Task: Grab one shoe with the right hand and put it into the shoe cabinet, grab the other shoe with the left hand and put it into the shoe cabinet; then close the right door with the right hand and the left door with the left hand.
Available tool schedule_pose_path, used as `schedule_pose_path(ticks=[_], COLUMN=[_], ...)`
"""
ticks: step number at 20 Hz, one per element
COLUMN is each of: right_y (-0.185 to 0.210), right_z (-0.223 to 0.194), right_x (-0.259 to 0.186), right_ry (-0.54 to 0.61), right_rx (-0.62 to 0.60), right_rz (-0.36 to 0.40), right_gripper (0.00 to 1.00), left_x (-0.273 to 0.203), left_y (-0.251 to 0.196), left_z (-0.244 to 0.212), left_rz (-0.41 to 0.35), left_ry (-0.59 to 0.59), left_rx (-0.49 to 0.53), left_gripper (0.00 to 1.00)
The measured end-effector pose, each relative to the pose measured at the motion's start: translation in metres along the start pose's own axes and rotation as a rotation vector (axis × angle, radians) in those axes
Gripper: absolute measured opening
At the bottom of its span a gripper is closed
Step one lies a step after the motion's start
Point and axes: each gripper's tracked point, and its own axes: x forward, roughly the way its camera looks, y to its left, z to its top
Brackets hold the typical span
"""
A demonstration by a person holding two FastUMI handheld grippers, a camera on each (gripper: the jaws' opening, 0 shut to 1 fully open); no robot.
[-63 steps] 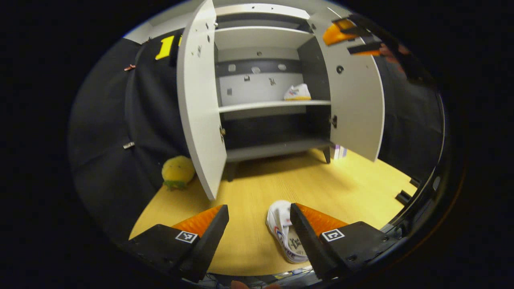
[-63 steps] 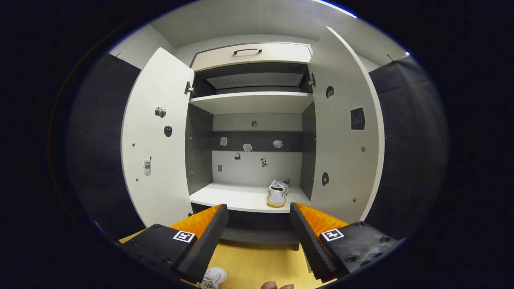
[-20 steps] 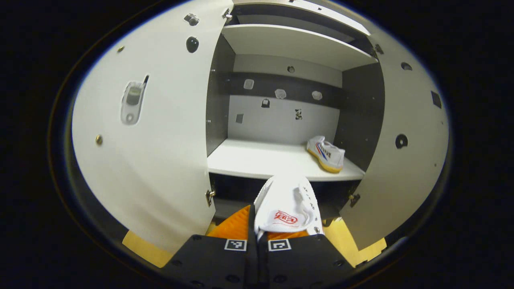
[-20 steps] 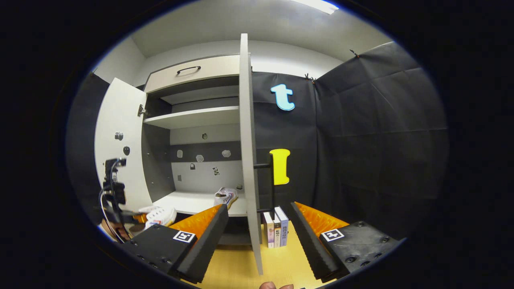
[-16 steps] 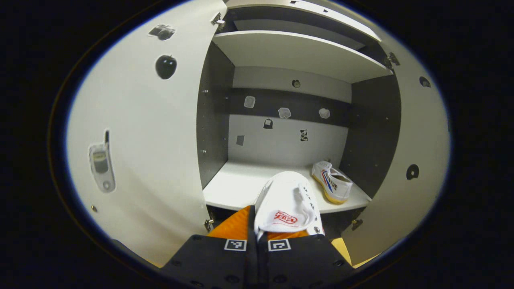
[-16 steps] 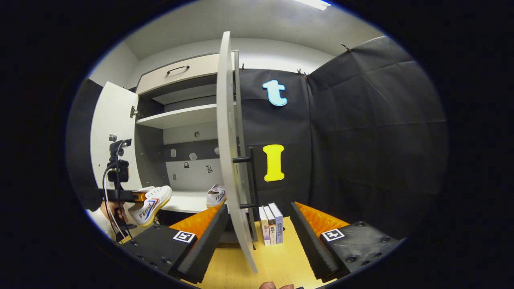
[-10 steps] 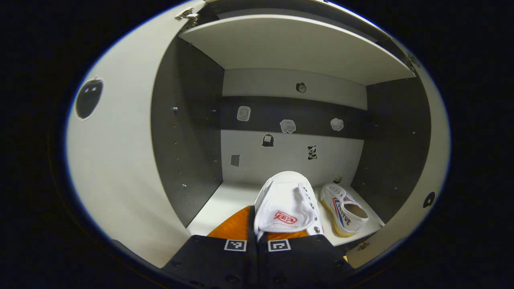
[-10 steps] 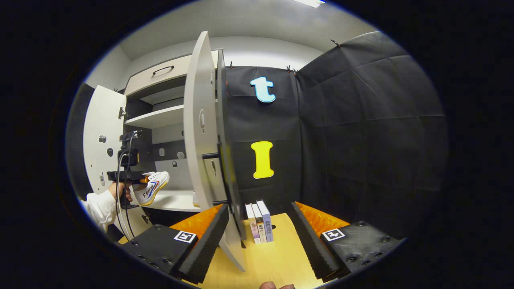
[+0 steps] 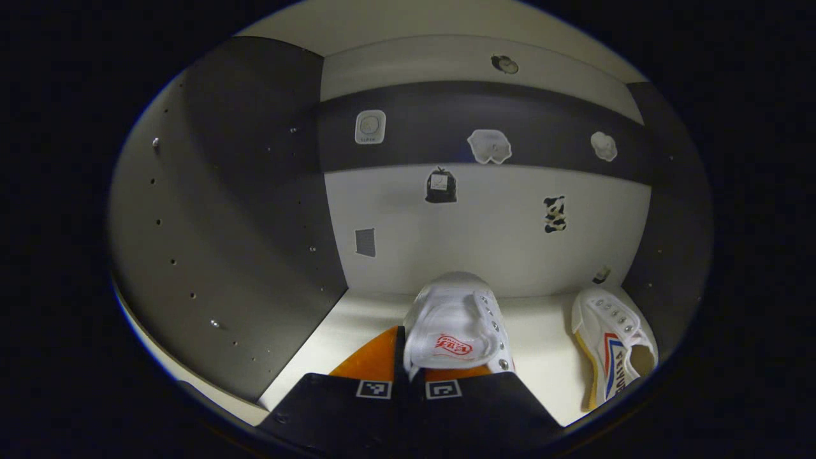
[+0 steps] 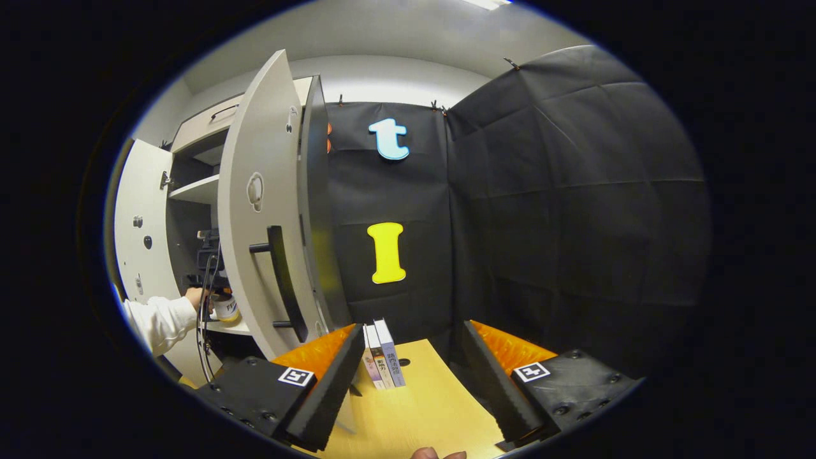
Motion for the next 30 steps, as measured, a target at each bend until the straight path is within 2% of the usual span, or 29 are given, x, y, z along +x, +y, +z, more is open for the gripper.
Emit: schedule_pose_path(ticks=[4, 8, 11, 12, 14, 15, 17, 18, 19, 21, 22, 29, 30], right_y=[-0.006, -0.001, 0.004, 0.006, 0.009, 0.010, 0.013, 0.016, 0.020, 0.026, 0.029, 0.045, 0.046], right_z=[0.000, -0.003, -0.004, -0.003, 0.001, 0.002, 0.003, 0.004, 0.004, 0.005, 0.006, 0.019, 0.022], right_x=[0.001, -0.001, -0.004, -0.006, -0.010, -0.012, -0.016, -0.019, -0.021, -0.025, -0.026, -0.032, -0.030], right_ry=[0.002, 0.008, 0.006, 0.005, -0.001, -0.005, -0.007, -0.005, -0.002, -0.001, -0.002, -0.011, -0.016], right_rx=[-0.006, 0.005, 0.009, 0.011, 0.016, 0.017, 0.016, 0.022, 0.027, 0.029, 0.026, 0.014, 0.013], right_rz=[-0.018, -0.014, -0.007, -0.003, 0.001, 0.003, 0.007, 0.015, 0.022, 0.035, 0.041, 0.069, 0.069], right_gripper=[0.98, 0.98, 0.98, 0.98, 0.98, 1.00, 0.98, 0.98, 0.98, 0.98, 0.98, 0.98, 1.00], left_x=[0.017, 0.016, 0.005, -0.001, -0.011, -0.016, -0.029, -0.038, -0.045, -0.066, -0.077, -0.187, -0.206], left_y=[0.006, 0.001, -0.007, -0.009, -0.007, -0.003, -0.002, -0.002, -0.004, -0.002, -0.004, -0.018, -0.021], left_z=[-0.020, -0.023, -0.018, -0.018, -0.021, -0.020, -0.018, -0.018, -0.018, -0.014, -0.010, 0.026, 0.029], left_rz=[0.034, 0.011, -0.030, -0.041, -0.036, -0.030, -0.041, -0.058, -0.073, -0.086, -0.101, -0.207, -0.227], left_ry=[0.070, 0.094, 0.082, 0.080, 0.075, 0.057, 0.011, -0.004, -0.016, -0.054, -0.080, -0.278, -0.301], left_rx=[0.006, 0.059, 0.103, 0.113, 0.125, 0.126, 0.114, 0.106, 0.101, 0.103, 0.106, 0.067, 0.057], left_gripper=[0.05, 0.07, 0.26, 0.28, 0.43, 0.59, 0.73, 0.76, 0.84, 0.88, 0.95, 0.96, 0.96])
